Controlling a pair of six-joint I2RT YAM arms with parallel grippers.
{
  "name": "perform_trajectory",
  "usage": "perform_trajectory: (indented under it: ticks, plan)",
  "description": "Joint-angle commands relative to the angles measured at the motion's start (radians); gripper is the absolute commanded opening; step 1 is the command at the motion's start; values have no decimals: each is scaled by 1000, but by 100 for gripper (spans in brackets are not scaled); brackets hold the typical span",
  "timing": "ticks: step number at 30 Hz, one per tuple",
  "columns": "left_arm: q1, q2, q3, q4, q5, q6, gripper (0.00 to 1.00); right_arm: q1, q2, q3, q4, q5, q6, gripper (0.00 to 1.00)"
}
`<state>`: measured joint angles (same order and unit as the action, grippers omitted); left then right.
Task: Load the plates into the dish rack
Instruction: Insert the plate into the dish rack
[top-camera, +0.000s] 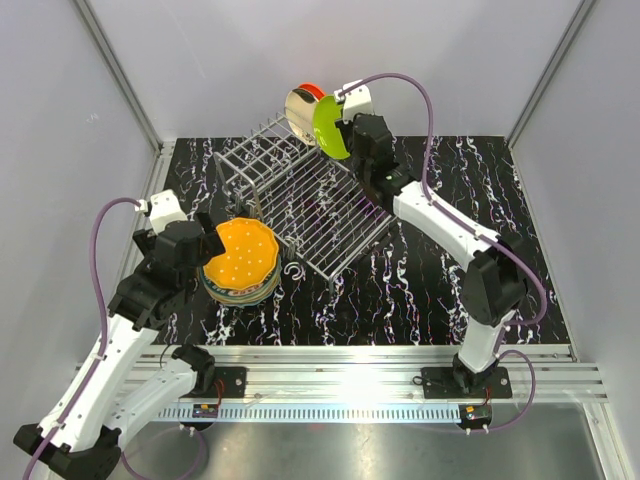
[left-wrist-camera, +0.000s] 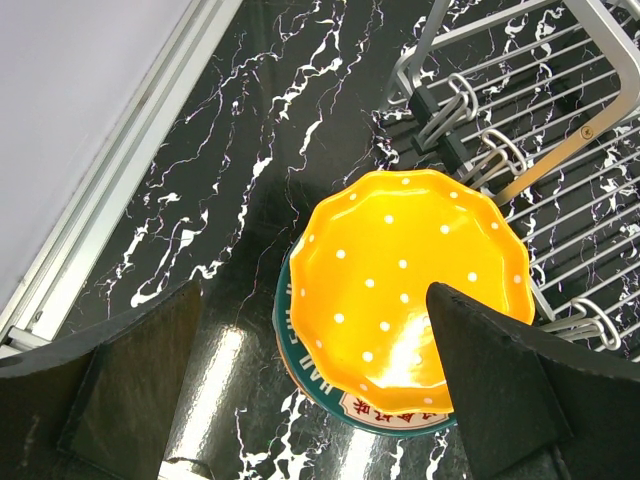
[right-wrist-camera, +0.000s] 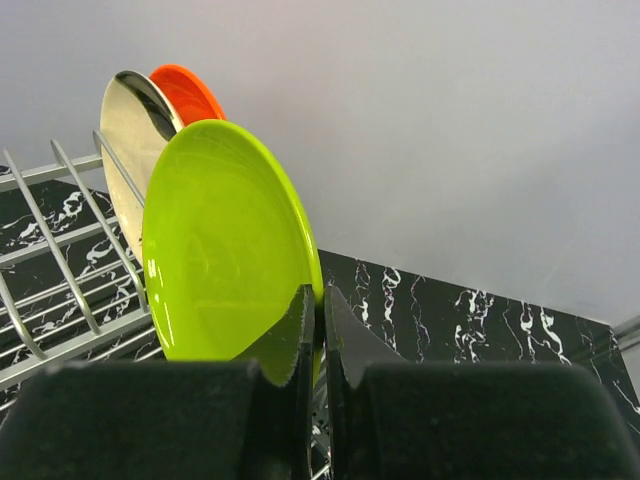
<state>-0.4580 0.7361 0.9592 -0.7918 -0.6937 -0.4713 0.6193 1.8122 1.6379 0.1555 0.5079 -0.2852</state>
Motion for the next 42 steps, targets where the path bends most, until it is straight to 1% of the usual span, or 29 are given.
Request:
perform_trajectory:
  ticks: [1, 9, 17, 24, 28, 29, 35, 37, 39, 42]
  plan:
    - [-7, 0, 7, 34, -32, 0, 99, -6, 13, 72, 81, -40, -25, 0]
    - [-16, 5, 9, 31, -43, 0, 99, -6, 90, 154, 98, -63, -49, 0]
    - [-28, 13, 10, 28, -56, -3, 99, -6, 139, 168, 176, -115, -71, 0]
    - [-42, 19, 12, 25, -72, -4, 99, -6, 202, 227, 170, -124, -71, 1]
    - [-45, 19, 12, 25, -75, -4, 99, -4, 229, 258, 158, -126, -62, 3]
    - [-45, 17, 12, 23, -78, -6, 99, -6, 240, 270, 151, -126, -57, 7]
    - [-47, 14, 10, 22, -81, -9, 99, -6, 265, 306, 112, -135, -39, 15]
    - [-47, 14, 10, 22, -81, -9, 99, -6, 265, 306, 105, -140, -35, 22]
    - [-47, 14, 10, 20, -82, -10, 99, -6, 265, 306, 99, -141, -34, 34]
    - [-47, 16, 12, 22, -82, -10, 99, -6, 262, 304, 92, -140, -35, 41]
